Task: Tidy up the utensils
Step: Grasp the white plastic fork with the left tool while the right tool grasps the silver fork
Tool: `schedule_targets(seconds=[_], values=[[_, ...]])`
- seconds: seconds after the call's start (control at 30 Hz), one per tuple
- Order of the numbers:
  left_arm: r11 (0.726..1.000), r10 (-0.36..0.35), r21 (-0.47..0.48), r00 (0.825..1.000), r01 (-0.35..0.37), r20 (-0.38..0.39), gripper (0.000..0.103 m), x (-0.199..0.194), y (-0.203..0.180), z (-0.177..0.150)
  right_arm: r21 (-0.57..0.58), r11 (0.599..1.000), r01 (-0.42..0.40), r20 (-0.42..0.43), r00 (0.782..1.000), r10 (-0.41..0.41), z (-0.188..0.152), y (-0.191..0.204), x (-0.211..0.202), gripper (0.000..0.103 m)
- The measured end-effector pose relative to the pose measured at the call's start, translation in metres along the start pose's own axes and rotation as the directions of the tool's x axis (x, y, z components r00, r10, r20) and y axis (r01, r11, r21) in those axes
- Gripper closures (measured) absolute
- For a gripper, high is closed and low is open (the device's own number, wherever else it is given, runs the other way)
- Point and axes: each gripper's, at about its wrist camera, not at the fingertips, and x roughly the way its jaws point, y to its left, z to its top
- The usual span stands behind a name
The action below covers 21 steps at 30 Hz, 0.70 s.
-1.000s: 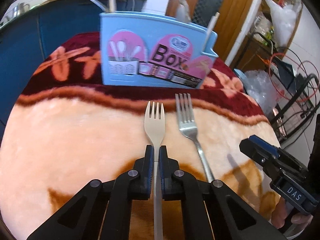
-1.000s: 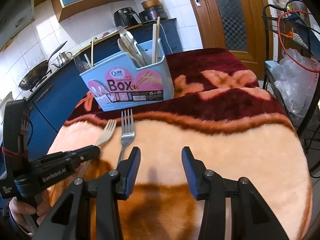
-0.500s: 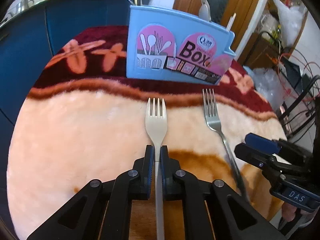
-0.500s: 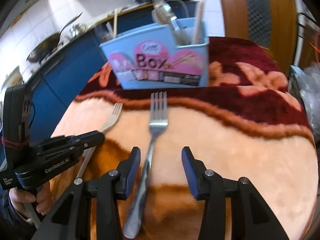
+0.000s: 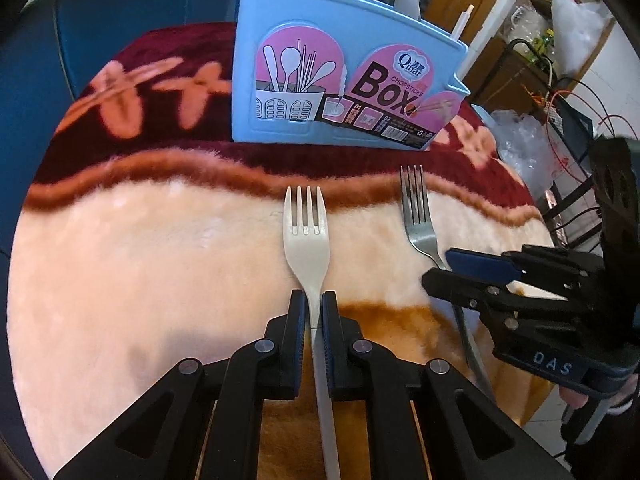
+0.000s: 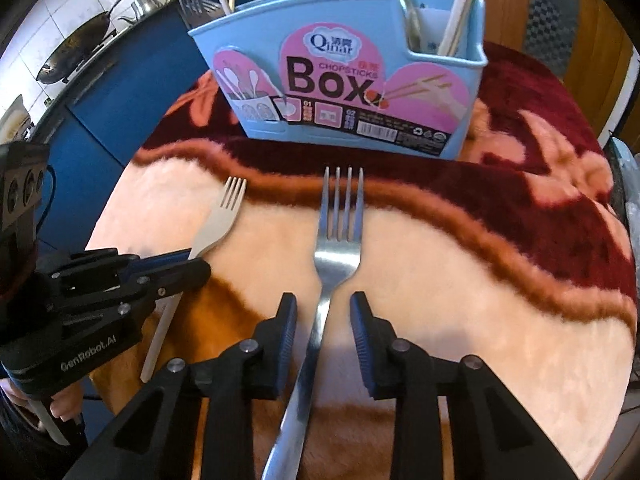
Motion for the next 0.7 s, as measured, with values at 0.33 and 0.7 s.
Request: schedule_targets(seconds=[0.33, 0.7], values=[[0.997, -0.060, -0.044, 0.993, 0.065, 0.100, 0.096, -0.009, 0.006, -0.009, 0.067, 0.994, -0.086, 0.104, 0.991, 0.079, -0.012, -0.020, -0.009, 0.096], [0.996, -0.065, -0.040, 0.945, 0.082, 0.321, 0.097, -0.047, -0.003, -0.018, 0.107, 0.957, -0.270, 0.372, 0.903, 0.213, -0.045, -0.032, -0.039, 0.096]])
